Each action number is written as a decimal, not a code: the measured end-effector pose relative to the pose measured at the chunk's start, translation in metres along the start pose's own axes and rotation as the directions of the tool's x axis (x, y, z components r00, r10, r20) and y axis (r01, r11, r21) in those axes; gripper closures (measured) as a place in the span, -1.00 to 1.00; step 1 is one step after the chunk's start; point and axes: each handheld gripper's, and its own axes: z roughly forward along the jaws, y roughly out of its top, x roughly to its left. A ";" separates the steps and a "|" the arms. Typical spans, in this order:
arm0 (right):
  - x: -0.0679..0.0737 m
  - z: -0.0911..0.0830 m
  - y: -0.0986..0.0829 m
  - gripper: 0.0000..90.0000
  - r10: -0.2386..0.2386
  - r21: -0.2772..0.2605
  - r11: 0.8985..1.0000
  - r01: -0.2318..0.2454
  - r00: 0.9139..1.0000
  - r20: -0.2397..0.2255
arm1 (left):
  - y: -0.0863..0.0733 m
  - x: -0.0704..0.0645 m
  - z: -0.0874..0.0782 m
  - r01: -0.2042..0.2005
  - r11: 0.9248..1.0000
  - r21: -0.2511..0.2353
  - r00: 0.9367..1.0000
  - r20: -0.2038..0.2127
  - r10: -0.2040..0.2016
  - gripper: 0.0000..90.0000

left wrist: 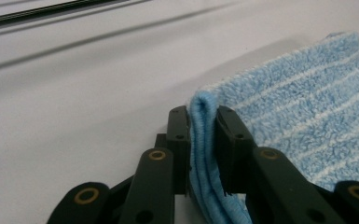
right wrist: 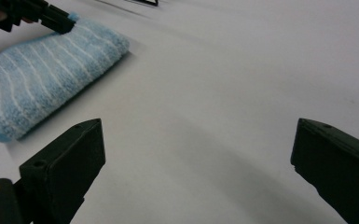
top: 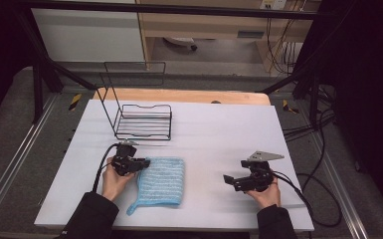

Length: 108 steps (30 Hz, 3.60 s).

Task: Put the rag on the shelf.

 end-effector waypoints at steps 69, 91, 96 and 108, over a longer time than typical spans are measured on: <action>0.080 0.129 0.069 0.80 0.117 0.133 0.986 -0.101 0.987 -0.112 | -0.002 0.002 -0.019 -0.043 0.994 -0.097 0.997 0.053 0.048 0.79; 0.097 0.098 0.075 0.80 0.057 0.005 0.998 -0.057 0.990 -0.130 | -0.005 -0.014 -0.058 -0.085 0.972 -0.221 0.993 0.056 0.100 0.79; 0.100 0.090 0.078 0.80 0.041 -0.028 0.999 -0.045 0.990 -0.133 | -0.004 -0.018 -0.065 -0.091 0.966 -0.243 0.993 0.052 0.107 0.79; 0.111 0.072 0.089 0.80 -0.011 -0.097 0.995 -0.001 0.992 -0.126 | 0.000 -0.023 -0.085 -0.098 0.946 -0.309 0.991 0.052 0.120 0.79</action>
